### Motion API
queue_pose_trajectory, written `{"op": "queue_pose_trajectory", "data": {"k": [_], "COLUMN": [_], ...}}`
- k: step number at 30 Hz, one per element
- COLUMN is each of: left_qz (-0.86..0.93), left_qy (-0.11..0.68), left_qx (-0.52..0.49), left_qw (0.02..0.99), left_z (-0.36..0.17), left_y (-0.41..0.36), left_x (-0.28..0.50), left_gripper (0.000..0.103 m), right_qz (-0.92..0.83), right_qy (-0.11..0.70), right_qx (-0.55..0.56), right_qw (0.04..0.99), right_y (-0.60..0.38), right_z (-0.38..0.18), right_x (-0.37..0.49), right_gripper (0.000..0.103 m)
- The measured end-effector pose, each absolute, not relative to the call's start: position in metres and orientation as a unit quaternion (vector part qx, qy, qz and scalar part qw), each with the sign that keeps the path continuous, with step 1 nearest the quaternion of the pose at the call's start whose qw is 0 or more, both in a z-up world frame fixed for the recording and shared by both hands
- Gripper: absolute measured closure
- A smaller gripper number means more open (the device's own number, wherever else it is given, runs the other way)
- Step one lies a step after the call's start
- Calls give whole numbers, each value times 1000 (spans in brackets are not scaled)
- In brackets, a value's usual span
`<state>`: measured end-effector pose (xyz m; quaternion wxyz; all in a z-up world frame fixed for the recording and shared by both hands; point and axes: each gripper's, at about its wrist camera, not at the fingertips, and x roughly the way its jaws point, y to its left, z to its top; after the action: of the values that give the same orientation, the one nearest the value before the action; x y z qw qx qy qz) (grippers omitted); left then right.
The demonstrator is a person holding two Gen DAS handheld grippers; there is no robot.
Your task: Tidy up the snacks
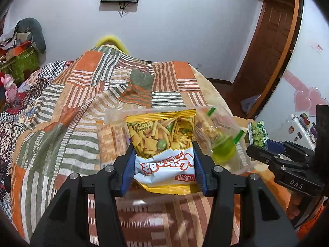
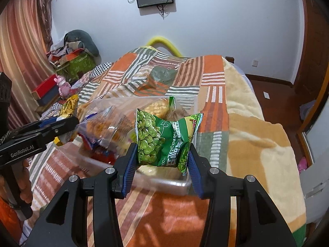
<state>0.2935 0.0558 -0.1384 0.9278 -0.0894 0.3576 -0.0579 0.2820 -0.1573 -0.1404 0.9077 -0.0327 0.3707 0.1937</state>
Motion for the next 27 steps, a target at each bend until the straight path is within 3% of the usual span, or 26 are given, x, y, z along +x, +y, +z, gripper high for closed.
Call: {"op": "queue_pose_trajectory", "data": {"k": [9,22,27], "left_qz": [-49,-63,-62], "left_qy": [372,364,341], "left_qx": [-101,-89,-84], "left_qw": [921,925,934], "left_z": [-159,-146,-121], "left_y": [57,55,54], "left_x": [313,290,272], "left_gripper": [53,31,31], "right_qz": [200,201,202], "right_qy": [387,387,368], "right_qx": [-46,-47,-39], "right_qw": [899,899,907], "right_y": [-148,-155,-161], "right_z": [-153,-143,-122], "right_x": [287,274,263], "right_gripper": [59,40,40]}}
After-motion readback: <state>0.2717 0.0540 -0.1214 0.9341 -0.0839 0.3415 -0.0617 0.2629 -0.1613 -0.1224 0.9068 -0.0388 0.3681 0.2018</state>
